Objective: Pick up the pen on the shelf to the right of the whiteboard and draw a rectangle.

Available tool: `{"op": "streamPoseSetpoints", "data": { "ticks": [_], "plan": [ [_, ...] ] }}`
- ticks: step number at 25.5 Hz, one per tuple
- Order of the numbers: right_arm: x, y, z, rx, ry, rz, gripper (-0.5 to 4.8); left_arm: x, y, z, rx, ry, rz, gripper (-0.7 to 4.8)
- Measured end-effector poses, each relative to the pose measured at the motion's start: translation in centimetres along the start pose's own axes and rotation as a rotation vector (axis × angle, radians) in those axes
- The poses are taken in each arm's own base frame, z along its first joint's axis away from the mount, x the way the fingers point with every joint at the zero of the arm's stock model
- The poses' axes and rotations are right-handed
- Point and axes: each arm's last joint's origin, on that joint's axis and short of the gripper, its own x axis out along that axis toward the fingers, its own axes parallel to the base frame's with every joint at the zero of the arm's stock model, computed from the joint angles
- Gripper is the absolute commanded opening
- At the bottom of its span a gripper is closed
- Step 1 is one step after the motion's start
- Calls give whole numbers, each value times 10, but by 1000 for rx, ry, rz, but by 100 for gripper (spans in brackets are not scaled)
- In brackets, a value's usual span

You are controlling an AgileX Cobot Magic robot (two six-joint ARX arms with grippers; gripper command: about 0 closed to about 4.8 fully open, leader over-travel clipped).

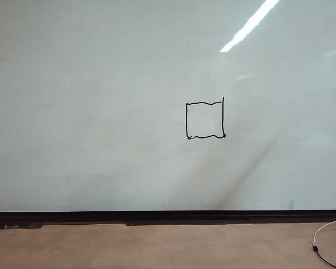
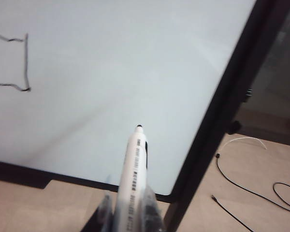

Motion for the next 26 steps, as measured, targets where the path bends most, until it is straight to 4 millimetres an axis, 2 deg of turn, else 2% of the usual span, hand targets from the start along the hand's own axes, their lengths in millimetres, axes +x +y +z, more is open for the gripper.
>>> {"op": "streamPoseSetpoints", "data": {
  "ticks": [10, 26],
  "plan": [
    [-1, -12, -2, 24, 3, -61, -5, 0, 0, 0, 0, 0, 0, -4],
    [-1, -14, -1, 24, -17, -53, -5, 0, 0, 0, 0, 0, 0, -4]
  ]
}}
